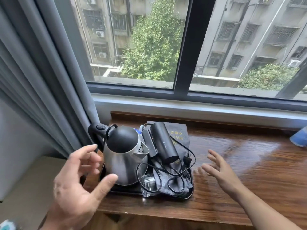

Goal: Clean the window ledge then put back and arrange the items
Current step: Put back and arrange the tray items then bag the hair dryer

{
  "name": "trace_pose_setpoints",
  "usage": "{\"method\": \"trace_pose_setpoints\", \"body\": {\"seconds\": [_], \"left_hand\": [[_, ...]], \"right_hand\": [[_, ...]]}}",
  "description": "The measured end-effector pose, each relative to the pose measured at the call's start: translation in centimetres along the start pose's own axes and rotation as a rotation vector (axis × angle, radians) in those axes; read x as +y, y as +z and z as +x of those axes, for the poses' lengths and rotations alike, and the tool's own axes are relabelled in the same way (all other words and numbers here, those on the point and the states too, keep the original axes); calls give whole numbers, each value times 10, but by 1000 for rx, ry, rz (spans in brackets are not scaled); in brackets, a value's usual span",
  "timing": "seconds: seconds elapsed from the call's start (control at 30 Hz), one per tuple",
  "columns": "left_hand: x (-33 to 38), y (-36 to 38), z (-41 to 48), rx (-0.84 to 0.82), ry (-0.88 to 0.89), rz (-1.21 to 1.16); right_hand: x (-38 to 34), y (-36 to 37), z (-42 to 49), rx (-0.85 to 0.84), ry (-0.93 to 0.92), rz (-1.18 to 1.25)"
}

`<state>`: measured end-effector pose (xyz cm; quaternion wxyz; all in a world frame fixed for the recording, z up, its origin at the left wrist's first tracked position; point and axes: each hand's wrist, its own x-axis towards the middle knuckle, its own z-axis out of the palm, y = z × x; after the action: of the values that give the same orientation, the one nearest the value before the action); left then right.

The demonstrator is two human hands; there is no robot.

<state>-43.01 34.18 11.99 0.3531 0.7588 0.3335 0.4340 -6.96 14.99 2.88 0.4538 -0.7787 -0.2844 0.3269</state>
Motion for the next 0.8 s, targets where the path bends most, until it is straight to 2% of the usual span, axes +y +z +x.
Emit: {"method": "trace_pose_setpoints", "body": {"seconds": [0.17, 0.27, 0.37, 0.47, 0.57, 0.8], "left_hand": [[72, 61, 15, -302, 107, 13], [89, 125, 27, -461, 55, 158], [79, 184, 48, -543, -130, 393], [52, 217, 68, -560, -287, 610], [28, 233, 72, -574, -419, 686], [13, 244, 72, -457, -451, 704]], "right_hand": [[-8, -6, 23, -85, -84, -73], [-12, -3, 35, -157, -114, -128], [-14, 5, 50, -264, -130, -206], [-10, 12, 65, -325, -183, -299], [-8, 15, 76, -358, -203, -294], [5, 14, 87, -331, -219, -266]]}}
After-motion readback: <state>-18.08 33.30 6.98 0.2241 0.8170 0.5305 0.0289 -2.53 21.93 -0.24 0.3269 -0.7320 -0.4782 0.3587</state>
